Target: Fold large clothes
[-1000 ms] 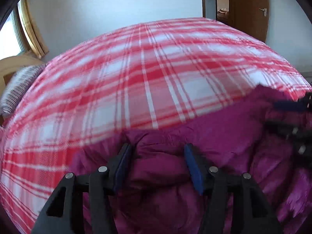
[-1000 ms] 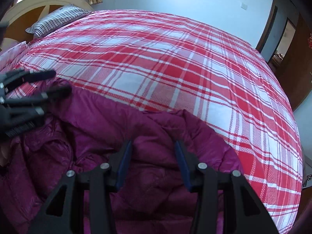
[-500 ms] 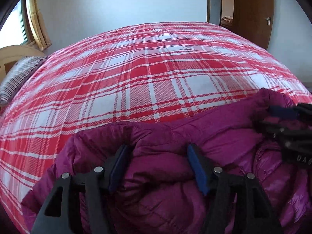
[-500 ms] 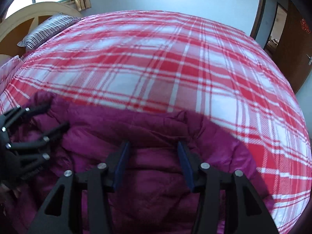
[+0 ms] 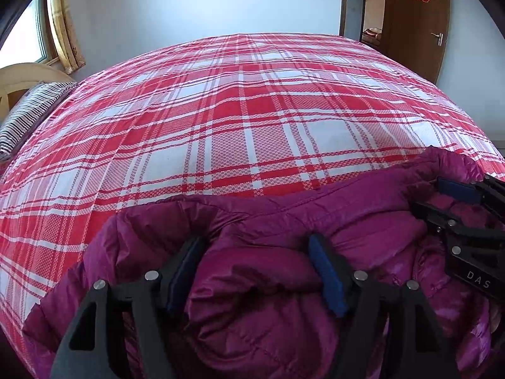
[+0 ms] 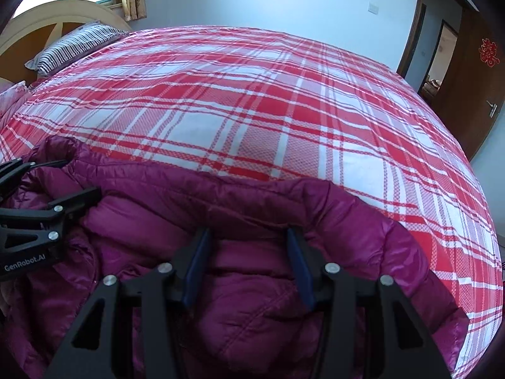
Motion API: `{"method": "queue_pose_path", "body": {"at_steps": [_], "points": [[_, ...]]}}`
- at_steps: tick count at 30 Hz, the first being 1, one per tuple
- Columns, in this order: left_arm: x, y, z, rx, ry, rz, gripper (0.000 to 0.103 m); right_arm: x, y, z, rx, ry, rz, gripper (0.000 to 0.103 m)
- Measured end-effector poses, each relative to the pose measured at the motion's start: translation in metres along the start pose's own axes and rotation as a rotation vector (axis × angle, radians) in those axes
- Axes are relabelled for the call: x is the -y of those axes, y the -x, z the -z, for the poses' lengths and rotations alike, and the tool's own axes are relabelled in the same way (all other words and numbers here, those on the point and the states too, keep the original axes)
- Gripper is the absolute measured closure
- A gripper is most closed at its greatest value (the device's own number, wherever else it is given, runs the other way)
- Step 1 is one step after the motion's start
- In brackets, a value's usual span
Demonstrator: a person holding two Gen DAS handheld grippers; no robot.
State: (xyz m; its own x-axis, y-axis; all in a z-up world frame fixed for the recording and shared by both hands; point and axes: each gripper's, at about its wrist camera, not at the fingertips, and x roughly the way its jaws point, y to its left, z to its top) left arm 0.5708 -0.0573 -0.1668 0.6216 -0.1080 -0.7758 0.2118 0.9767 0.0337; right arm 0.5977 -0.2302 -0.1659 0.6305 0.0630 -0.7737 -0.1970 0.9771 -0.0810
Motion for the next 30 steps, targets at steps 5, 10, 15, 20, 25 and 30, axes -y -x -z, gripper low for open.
{"method": "queue_pose_path", "body": {"at_steps": [5, 10, 15, 20, 25, 30], "points": [[-0.002, -0.001, 0.0, -0.002, 0.011, 0.008, 0.031, -0.001, -0.001, 0.0, 0.001, 0.001, 0.002, 0.05], [-0.003, -0.001, 0.0, -0.002, 0.009, 0.005, 0.03, -0.001, -0.001, 0.0, 0.001, -0.001, -0.001, 0.05], [-0.002, -0.002, 0.0, -0.004, 0.006, 0.001, 0.03, -0.001, -0.001, 0.0, 0.003, -0.005, -0.004, 0.05], [0.006, 0.02, -0.011, 0.054, -0.025, -0.078, 0.03, -0.001, -0.001, 0.001, 0.006, -0.003, -0.001, 0.05], [0.031, 0.061, -0.034, 0.171, -0.059, 0.008, 0.03, 0.0, 0.0, 0.002, 0.015, -0.006, 0.0, 0.05], [0.038, 0.019, -0.036, 0.037, -0.026, 0.037, 0.03, 0.001, 0.0, 0.003, 0.02, -0.016, -0.012, 0.05]]}}
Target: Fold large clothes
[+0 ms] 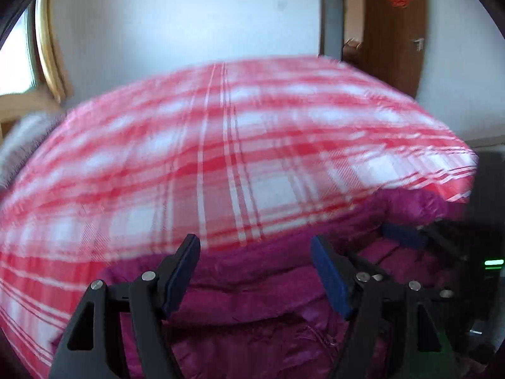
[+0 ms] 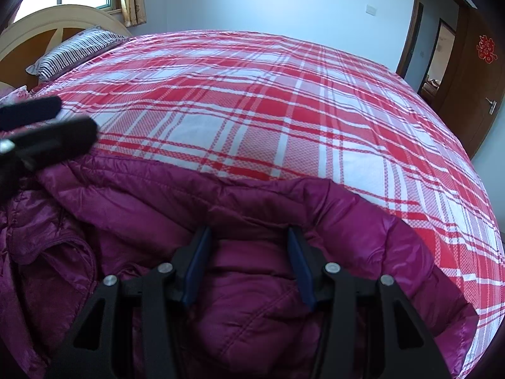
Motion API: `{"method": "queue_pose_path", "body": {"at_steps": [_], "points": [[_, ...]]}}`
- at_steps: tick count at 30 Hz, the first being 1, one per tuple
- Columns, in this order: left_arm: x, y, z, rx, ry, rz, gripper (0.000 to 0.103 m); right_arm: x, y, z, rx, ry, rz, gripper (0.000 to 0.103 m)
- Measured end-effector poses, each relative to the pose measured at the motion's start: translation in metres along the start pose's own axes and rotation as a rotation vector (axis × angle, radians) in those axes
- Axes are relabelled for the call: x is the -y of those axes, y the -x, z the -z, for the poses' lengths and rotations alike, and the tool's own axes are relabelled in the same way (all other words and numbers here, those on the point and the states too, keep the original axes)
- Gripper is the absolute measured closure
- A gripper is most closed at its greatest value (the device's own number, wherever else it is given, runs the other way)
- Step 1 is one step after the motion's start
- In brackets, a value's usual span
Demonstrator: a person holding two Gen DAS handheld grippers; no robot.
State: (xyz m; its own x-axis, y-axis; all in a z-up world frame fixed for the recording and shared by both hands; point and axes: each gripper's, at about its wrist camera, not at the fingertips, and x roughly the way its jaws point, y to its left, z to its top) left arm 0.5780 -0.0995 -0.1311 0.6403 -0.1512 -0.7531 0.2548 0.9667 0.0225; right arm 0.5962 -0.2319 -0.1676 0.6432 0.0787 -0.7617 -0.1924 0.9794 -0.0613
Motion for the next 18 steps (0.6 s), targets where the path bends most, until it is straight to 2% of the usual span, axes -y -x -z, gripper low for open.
{"method": "queue_pose_path", "body": {"at_steps": [3, 10, 18], "points": [[-0.009, -0.03, 0.012, -0.088, 0.055, 0.039, 0.03, 0.001, 0.001, 0.001, 0.003, -0.004, -0.005, 0.05], [0.001, -0.035, 0.016, -0.066, 0.016, -0.022, 0.027, 0.002, 0.0, 0.001, 0.003, -0.01, -0.017, 0.05], [0.001, -0.033, 0.018, -0.051, 0.019, -0.025, 0.026, 0.002, 0.001, 0.001, 0.002, -0.01, -0.016, 0.05]]}}
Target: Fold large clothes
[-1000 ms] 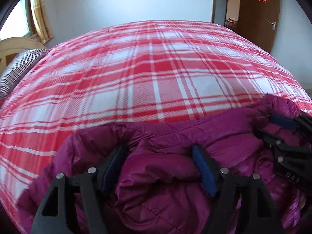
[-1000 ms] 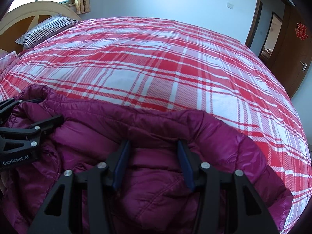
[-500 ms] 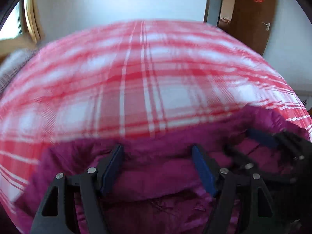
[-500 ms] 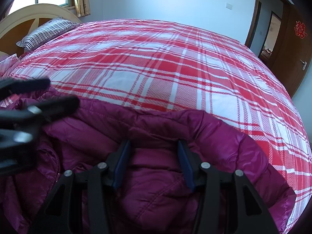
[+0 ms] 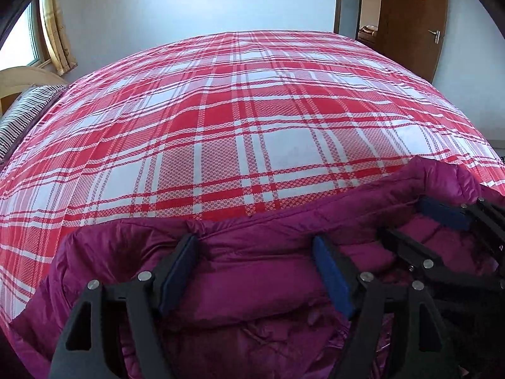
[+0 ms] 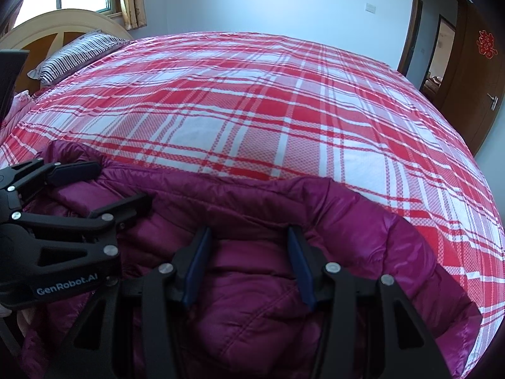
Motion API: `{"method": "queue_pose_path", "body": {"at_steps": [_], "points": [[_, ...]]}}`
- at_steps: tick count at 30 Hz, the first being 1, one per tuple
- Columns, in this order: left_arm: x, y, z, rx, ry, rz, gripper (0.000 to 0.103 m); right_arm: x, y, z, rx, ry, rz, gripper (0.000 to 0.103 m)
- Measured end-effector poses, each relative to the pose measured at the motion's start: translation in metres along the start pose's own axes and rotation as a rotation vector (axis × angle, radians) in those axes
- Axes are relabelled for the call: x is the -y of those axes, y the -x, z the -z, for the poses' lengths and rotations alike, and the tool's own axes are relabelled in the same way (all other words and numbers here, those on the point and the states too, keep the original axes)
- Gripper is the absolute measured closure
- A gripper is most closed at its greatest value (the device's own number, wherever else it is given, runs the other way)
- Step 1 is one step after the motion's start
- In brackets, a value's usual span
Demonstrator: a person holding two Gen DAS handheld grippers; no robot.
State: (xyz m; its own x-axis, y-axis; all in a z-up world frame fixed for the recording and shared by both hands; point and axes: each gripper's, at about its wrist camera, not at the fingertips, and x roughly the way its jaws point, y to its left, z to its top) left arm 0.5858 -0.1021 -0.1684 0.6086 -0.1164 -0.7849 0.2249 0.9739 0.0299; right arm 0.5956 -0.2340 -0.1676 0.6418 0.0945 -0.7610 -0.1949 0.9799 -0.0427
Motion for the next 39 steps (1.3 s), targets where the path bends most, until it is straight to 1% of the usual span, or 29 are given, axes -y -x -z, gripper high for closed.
{"method": "queue_pose_path", "body": {"at_steps": [25, 27, 29, 30, 31, 32, 33, 34, 35, 36, 38, 39], "points": [[0.0, 0.0, 0.001, 0.007, 0.004, 0.0, 0.026, 0.0, -0.001, 0.0, -0.006, -0.002, -0.006, 0.05], [0.0, 0.0, 0.0, 0.007, 0.007, 0.002, 0.026, 0.0, -0.002, -0.002, -0.014, 0.003, -0.008, 0.049], [-0.003, 0.005, -0.004, 0.0, 0.006, 0.02, 0.026, 0.0, -0.002, -0.005, -0.025, 0.016, -0.01, 0.049], [-0.006, 0.013, -0.007, 0.008, 0.009, 0.022, 0.026, -0.001, 0.0, -0.008, -0.033, 0.037, -0.008, 0.048], [-0.009, 0.024, -0.009, 0.033, 0.023, 0.009, 0.026, -0.002, 0.003, -0.009, -0.042, 0.062, -0.007, 0.046], [-0.018, 0.048, -0.012, 0.09, 0.053, 0.018, 0.026, -0.002, 0.012, -0.012, -0.044, 0.089, -0.009, 0.04], [-0.025, 0.069, -0.012, 0.121, 0.068, 0.045, 0.026, 0.002, 0.03, -0.012, -0.003, 0.077, -0.021, 0.035], [-0.031, 0.085, -0.01, 0.137, 0.074, 0.061, 0.026, 0.008, 0.053, -0.01, 0.049, 0.047, -0.042, 0.024], [-0.042, 0.112, -0.003, 0.167, 0.083, 0.082, 0.026, 0.012, 0.068, -0.006, 0.071, 0.033, -0.055, 0.017], [-0.049, 0.129, 0.006, 0.178, 0.08, 0.087, 0.026, 0.019, 0.089, 0.002, 0.085, 0.017, -0.075, 0.015], [-0.064, 0.172, 0.039, 0.196, 0.054, 0.051, 0.026, 0.03, 0.118, 0.022, 0.05, -0.006, -0.117, 0.014], [-0.071, 0.19, 0.06, 0.198, 0.043, 0.056, 0.026, 0.038, 0.138, 0.043, 0.022, -0.02, -0.142, 0.014]]}}
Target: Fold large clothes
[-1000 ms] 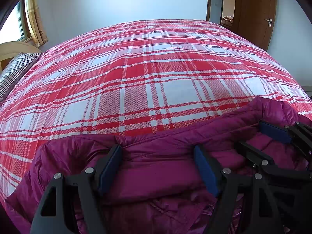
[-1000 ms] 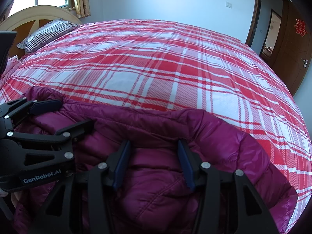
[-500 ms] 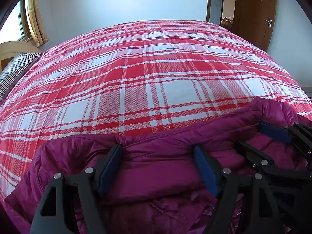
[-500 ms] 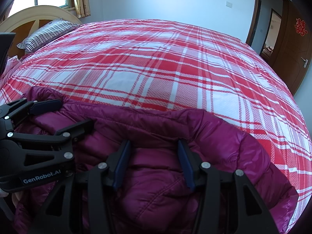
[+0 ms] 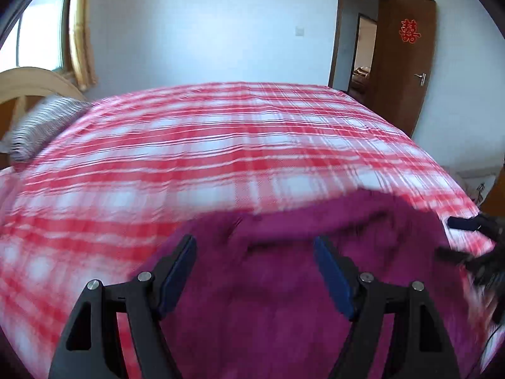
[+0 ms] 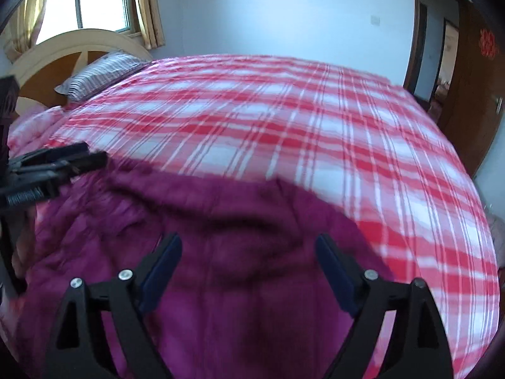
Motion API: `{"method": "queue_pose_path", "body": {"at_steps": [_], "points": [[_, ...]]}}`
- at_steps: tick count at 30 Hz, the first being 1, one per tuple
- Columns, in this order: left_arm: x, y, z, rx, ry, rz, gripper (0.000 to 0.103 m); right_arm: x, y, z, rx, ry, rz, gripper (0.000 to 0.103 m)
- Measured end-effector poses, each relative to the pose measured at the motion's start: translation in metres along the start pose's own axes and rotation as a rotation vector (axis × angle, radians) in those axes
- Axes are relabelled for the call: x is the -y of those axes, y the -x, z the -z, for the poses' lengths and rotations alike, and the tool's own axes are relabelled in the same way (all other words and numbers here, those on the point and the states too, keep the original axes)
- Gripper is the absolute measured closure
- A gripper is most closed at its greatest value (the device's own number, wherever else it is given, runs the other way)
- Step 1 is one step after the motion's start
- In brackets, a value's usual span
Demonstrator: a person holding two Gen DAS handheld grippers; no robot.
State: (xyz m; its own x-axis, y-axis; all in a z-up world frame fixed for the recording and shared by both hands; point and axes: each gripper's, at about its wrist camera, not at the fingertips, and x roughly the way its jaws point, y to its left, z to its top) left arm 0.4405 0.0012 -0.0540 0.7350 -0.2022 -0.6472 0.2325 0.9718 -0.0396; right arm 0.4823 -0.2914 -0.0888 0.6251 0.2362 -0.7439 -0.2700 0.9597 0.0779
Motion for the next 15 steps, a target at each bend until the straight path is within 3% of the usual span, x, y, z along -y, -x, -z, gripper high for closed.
{"method": "queue_pose_path", "body": {"at_steps": [2, 8, 11, 15], "points": [[-0.01, 0.03, 0.032, -0.031, -0.027, -0.01, 0.026, 0.005, 0.026, 0.033, -0.049, -0.012, -0.02, 0.014], [-0.023, 0.106, 0.169, -0.171, -0.027, 0.024, 0.026, 0.023, 0.099, 0.158, -0.2, -0.052, 0.009, 0.014], [-0.011, 0.133, 0.213, -0.174, -0.042, 0.023, 0.026, 0.026, 0.127, 0.215, -0.234, -0.118, 0.037, 0.014], [-0.001, 0.151, 0.255, -0.213, -0.014, 0.067, 0.026, 0.02, 0.147, 0.261, -0.221, -0.219, 0.016, 0.014]]}}
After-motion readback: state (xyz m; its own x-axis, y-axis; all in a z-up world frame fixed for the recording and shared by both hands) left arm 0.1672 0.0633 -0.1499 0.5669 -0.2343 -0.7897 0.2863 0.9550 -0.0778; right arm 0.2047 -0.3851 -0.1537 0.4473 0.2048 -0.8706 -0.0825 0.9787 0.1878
